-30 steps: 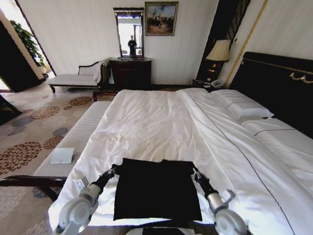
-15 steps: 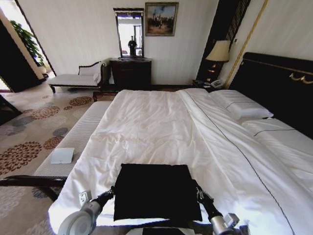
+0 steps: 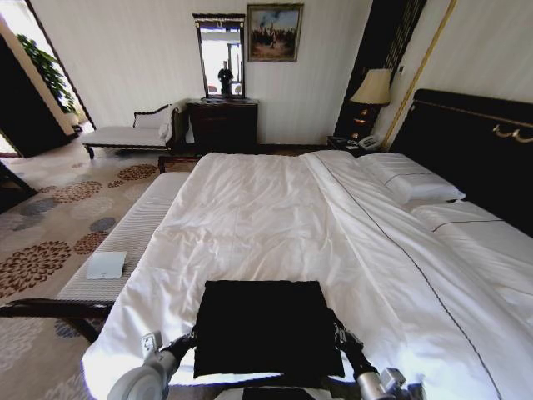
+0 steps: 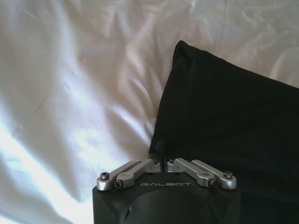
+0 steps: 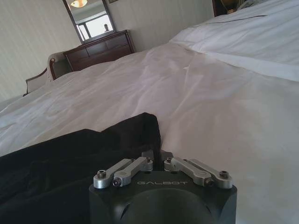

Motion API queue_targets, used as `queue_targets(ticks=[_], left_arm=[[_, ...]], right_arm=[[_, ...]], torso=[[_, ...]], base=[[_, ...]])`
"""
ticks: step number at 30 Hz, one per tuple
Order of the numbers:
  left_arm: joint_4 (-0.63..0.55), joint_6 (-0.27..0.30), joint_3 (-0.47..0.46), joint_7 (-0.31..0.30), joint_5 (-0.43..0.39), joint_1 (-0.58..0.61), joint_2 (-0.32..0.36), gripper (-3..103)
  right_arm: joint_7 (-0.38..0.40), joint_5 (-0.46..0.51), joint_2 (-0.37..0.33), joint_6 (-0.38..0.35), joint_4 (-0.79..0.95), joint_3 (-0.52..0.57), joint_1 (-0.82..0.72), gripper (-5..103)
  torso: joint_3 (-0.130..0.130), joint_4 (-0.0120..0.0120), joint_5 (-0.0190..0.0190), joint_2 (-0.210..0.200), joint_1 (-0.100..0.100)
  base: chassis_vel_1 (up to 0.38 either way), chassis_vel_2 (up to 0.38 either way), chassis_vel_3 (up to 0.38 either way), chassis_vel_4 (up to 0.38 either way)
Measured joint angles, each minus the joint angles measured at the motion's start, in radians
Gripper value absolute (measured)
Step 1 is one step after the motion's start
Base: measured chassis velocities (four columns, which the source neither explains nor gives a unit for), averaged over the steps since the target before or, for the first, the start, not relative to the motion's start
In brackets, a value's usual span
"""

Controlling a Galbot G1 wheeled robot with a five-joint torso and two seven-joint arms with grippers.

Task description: Fold the clothes on the bed.

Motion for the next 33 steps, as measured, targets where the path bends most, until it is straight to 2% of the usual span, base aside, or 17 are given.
queue_targets(ticks=[3, 4, 5, 6, 8, 9, 11, 12, 14, 15, 17, 18, 20, 23, 25, 27, 33], left_arm=[[-0.029, -0.006, -0.015, 0.011, 0.017, 0.005, 0.001, 14], [-0.029, -0.006, -0.015, 0.011, 0.017, 0.005, 0.001, 14], [-0.048, -0.009, -0.030, 0.022, 0.023, 0.008, 0.003, 19], [-0.072, -0.011, -0.046, 0.035, 0.024, 0.011, 0.005, 19], [-0.128, -0.012, -0.094, 0.066, 0.005, 0.015, 0.009, 30], [-0.128, -0.012, -0.094, 0.066, 0.005, 0.015, 0.009, 30], [-0.179, -0.013, -0.148, 0.098, -0.039, 0.005, 0.017, 41], [-0.192, -0.014, -0.170, 0.107, -0.065, -0.011, 0.021, 46], [-0.196, -0.016, -0.187, 0.112, -0.095, -0.035, 0.025, 46], [-0.190, -0.021, -0.197, 0.112, -0.124, -0.068, 0.028, 52], [-0.143, -0.039, -0.199, 0.103, -0.146, -0.139, 0.031, 57], [-0.090, -0.059, -0.185, 0.099, -0.148, -0.188, 0.034, 68], [-0.044, -0.074, -0.168, 0.101, -0.144, -0.219, 0.035, 68], [0.102, -0.137, -0.094, 0.160, -0.061, -0.292, 0.028, 85], [0.129, -0.148, -0.078, 0.172, -0.046, -0.304, 0.023, 89], [0.201, -0.174, -0.027, 0.188, -0.023, -0.342, 0.006, 98], [0.340, -0.212, 0.051, 0.204, 0.012, -0.413, -0.049, 100]], right_arm=[[0.001, -0.028, 0.003, 0.004, 0.011, -0.001, 0.000, 22], [0.001, -0.028, 0.003, 0.004, 0.011, -0.001, 0.000, 22], [0.000, -0.035, 0.003, 0.011, 0.021, 0.001, -0.001, 22], [-0.008, -0.040, 0.004, 0.023, 0.031, 0.005, -0.002, 27], [-0.028, -0.045, 0.003, 0.053, 0.058, 0.017, 0.000, 38], [-0.028, -0.045, 0.003, 0.053, 0.058, 0.017, 0.000, 38], [-0.035, -0.018, 0.001, 0.068, 0.096, 0.034, 0.006, 50], [-0.033, 0.006, 0.000, 0.068, 0.112, 0.041, 0.011, 50], [-0.025, 0.035, 0.000, 0.064, 0.131, 0.048, 0.020, 55], [-0.012, 0.056, -0.001, 0.057, 0.142, 0.053, 0.032, 60], [0.011, 0.074, -0.002, 0.042, 0.145, 0.056, 0.061, 65], [0.027, 0.079, -0.004, 0.031, 0.132, 0.054, 0.092, 71], [0.038, 0.080, -0.005, 0.023, 0.117, 0.049, 0.117, 77], [0.068, 0.092, -0.008, -0.007, 0.066, 0.016, 0.212, 93], [0.072, 0.095, -0.008, -0.015, 0.054, 0.006, 0.236, 97], [0.079, 0.101, -0.007, -0.031, 0.030, -0.010, 0.284, 99], [0.085, 0.100, 0.007, -0.044, -0.016, -0.028, 0.346, 100]], torso=[[0.000, 0.0001, -0.0001, 0.000, 0.000], [0.000, 0.0001, -0.0001, 0.000, 0.000], [0.000, 0.0001, -0.0001, 0.000, 0.000], [0.000, 0.0001, 0.0000, 0.000, 0.000], [0.000, 0.0001, 0.0000, 0.000, 0.000], [0.000, 0.0001, 0.0000, 0.000, 0.000], [0.000, 0.0003, 0.0002, 0.000, 0.000], [0.000, 0.0004, 0.0002, 0.000, 0.000], [0.000, 0.0003, 0.0002, 0.000, 0.000], [0.000, 0.0003, 0.0002, 0.000, 0.000], [0.000, 0.0000, 0.0000, 0.000, 0.000], [0.000, -0.0002, -0.0001, 0.000, 0.000], [0.000, -0.0003, -0.0001, 0.000, 0.000], [0.000, 0.0001, 0.0000, 0.000, 0.000], [0.000, 0.0002, 0.0001, 0.000, 0.000], [0.000, 0.0006, 0.0000, 0.000, 0.000], [0.000, 0.0000, 0.0001, 0.000, 0.000]], base=[[0.000, 0.000, 0.000, 0.000], [0.000, 0.000, 0.000, 0.000], [0.000, 0.000, 0.000, 0.000], [0.000, 0.000, 0.000, 0.000], [0.000, 0.000, 0.000, 0.000], [0.000, 0.000, 0.000, 0.000], [0.000, 0.000, 0.000, 0.000], [0.000, 0.000, 0.000, 0.000], [0.000, 0.000, 0.000, 0.000], [0.000, 0.000, 0.000, 0.000], [0.000, 0.000, 0.000, 0.000], [0.000, 0.000, 0.000, 0.000], [0.000, 0.000, 0.000, 0.000], [0.000, 0.000, 0.000, 0.000], [0.000, 0.000, 0.000, 0.000], [0.000, 0.000, 0.000, 0.000], [0.000, 0.000, 0.000, 0.000]])
